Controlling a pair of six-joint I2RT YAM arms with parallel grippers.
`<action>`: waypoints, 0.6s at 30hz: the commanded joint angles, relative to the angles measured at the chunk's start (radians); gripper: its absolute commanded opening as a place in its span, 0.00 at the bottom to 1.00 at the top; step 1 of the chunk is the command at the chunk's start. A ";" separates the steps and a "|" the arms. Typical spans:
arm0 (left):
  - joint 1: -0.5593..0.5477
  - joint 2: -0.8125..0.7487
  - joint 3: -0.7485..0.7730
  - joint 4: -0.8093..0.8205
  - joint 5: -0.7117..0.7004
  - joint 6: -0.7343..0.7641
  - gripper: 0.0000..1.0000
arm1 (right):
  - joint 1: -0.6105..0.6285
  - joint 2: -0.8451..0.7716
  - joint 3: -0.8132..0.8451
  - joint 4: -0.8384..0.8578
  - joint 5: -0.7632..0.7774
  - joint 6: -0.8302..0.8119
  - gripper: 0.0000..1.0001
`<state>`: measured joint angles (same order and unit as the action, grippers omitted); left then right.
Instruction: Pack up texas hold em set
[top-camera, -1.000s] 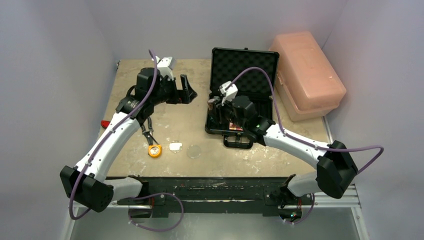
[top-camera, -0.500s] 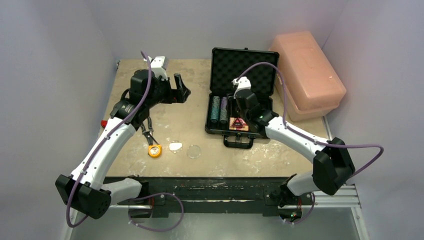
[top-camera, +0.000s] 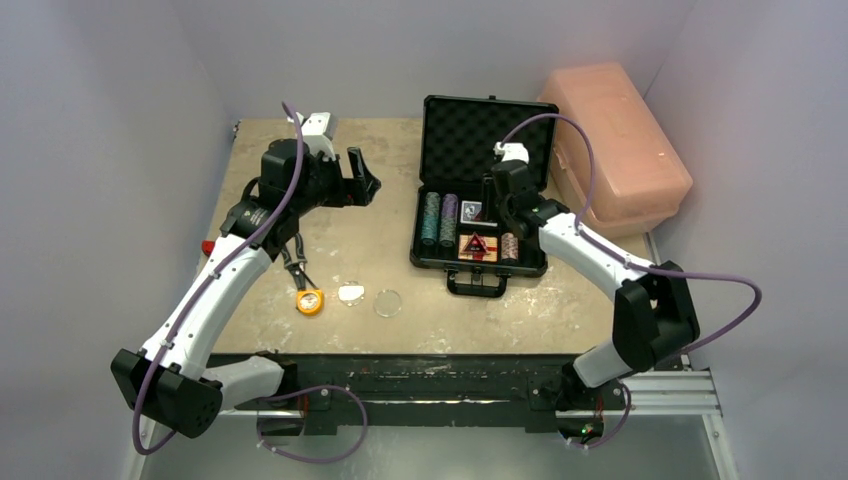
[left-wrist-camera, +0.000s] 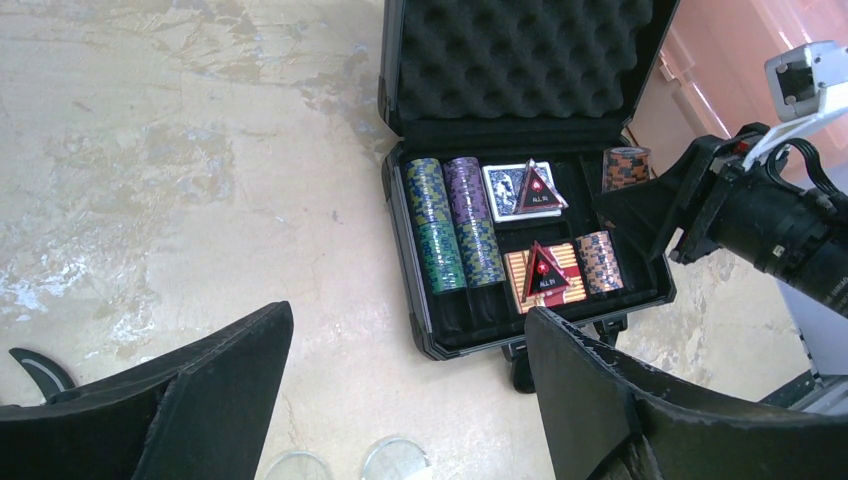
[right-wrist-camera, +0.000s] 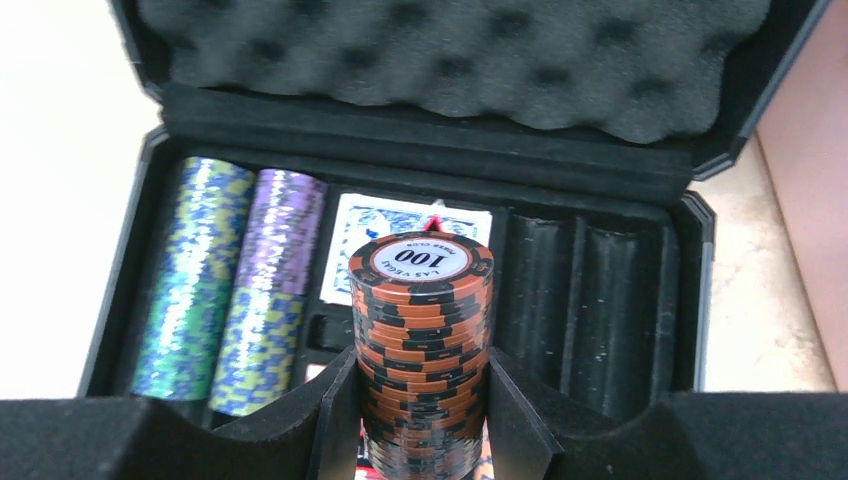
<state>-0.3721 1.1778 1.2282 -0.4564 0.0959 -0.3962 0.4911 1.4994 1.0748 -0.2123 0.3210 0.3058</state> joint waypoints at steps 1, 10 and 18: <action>0.007 -0.003 0.002 0.027 -0.007 0.027 0.86 | -0.053 0.019 0.092 0.011 0.001 -0.011 0.00; 0.007 0.005 0.004 0.028 -0.003 0.026 0.85 | -0.102 0.104 0.145 -0.026 0.013 -0.012 0.00; 0.007 0.006 0.004 0.028 -0.005 0.028 0.85 | -0.137 0.167 0.171 -0.041 0.017 -0.027 0.00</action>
<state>-0.3721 1.1816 1.2282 -0.4568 0.0963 -0.3962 0.3706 1.6657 1.1774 -0.2958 0.3218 0.2939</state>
